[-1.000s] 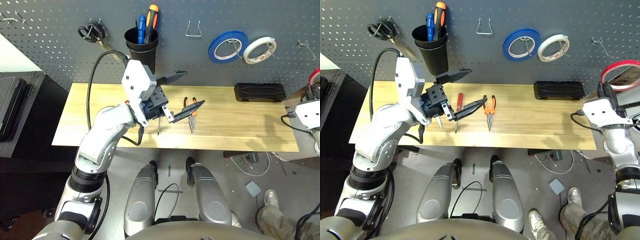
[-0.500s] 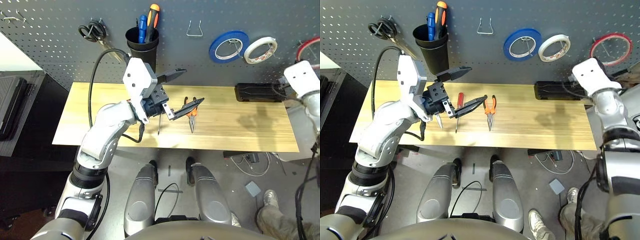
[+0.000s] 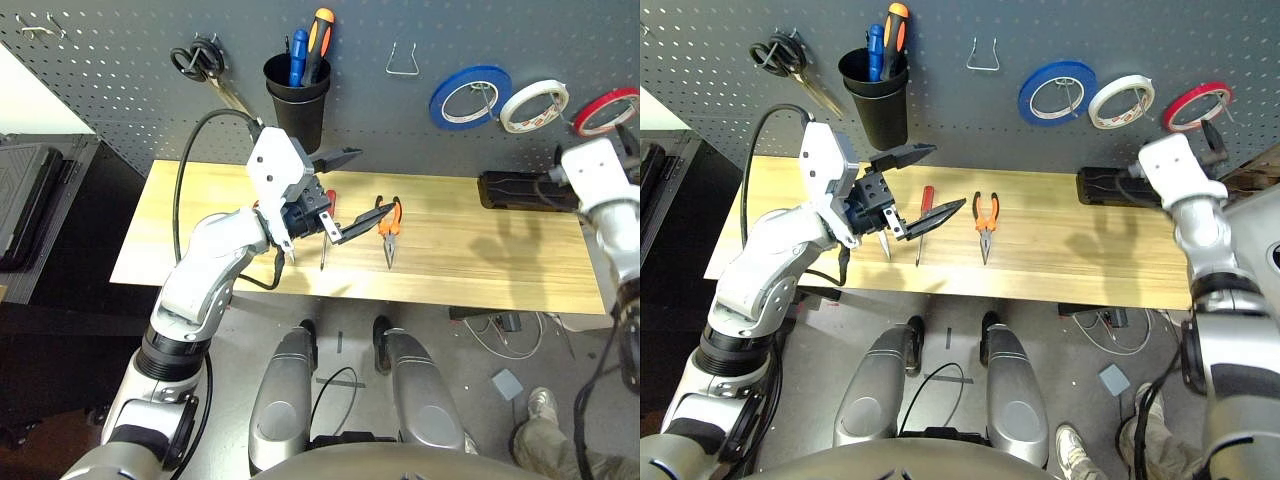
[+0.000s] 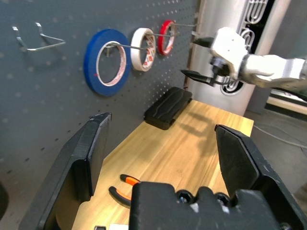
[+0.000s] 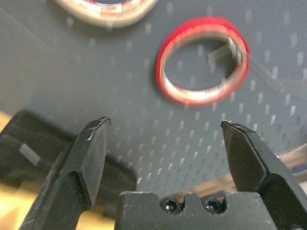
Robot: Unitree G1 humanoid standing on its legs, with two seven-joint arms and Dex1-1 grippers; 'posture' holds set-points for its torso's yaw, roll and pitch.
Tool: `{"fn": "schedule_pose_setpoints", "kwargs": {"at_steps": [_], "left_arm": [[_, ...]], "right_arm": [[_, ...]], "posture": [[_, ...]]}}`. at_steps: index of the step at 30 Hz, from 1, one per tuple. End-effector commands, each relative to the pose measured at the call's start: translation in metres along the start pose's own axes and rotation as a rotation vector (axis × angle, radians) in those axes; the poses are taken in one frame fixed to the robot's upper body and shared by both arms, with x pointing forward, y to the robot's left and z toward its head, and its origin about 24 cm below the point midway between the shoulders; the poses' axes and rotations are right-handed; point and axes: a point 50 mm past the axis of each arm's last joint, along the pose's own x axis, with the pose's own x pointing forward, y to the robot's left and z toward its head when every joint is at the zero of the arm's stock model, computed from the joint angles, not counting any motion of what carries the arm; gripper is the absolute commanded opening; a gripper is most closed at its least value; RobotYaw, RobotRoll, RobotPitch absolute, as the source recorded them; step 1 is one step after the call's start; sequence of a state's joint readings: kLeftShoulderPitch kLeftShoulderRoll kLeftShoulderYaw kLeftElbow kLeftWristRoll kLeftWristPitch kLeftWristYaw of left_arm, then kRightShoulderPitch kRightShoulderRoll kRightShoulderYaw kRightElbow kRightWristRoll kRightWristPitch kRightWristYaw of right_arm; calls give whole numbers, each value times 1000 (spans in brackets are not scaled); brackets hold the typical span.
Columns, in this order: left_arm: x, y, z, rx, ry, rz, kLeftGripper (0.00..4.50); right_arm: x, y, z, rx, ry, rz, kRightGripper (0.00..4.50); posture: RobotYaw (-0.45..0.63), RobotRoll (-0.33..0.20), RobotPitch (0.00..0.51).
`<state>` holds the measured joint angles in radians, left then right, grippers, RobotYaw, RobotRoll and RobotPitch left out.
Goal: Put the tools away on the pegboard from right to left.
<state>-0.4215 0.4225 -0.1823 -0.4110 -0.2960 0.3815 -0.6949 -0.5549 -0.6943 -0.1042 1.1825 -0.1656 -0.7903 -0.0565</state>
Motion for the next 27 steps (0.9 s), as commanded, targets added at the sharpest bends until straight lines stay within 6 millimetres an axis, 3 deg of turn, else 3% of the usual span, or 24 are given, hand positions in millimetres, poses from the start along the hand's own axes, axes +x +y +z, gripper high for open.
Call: {"fn": "schedule_pose_setpoints", "kwargs": {"at_steps": [1, 5, 9, 17, 23, 27], "left_arm": [[-3, -2, -16, 10, 104, -31, 4500], [-13, 1, -36, 18, 303, -63, 4500], [-21, 4, -46, 8, 425, -64, 4500], [-34, 6, -55, -2, 574, -58, 4500], [-43, 6, -56, -15, 631, -44, 4500], [-48, 7, -58, -14, 669, -39, 4500]], "right_arm": [[-18, 16, -10, 78, 13, 76, 4483], [-37, 53, -17, 259, 110, 182, 4483], [-40, 85, 2, 374, 152, 301, 4483], [-25, 124, 60, 630, 326, 454, 4483], [-16, 151, 88, 749, 511, 557, 4483], [-7, 168, 95, 735, 629, 587, 4483]], "posture": [[151, 0, 286], [145, 0, 290], [145, 0, 297], [166, 0, 306], [191, 0, 315], [206, 0, 321]]}}
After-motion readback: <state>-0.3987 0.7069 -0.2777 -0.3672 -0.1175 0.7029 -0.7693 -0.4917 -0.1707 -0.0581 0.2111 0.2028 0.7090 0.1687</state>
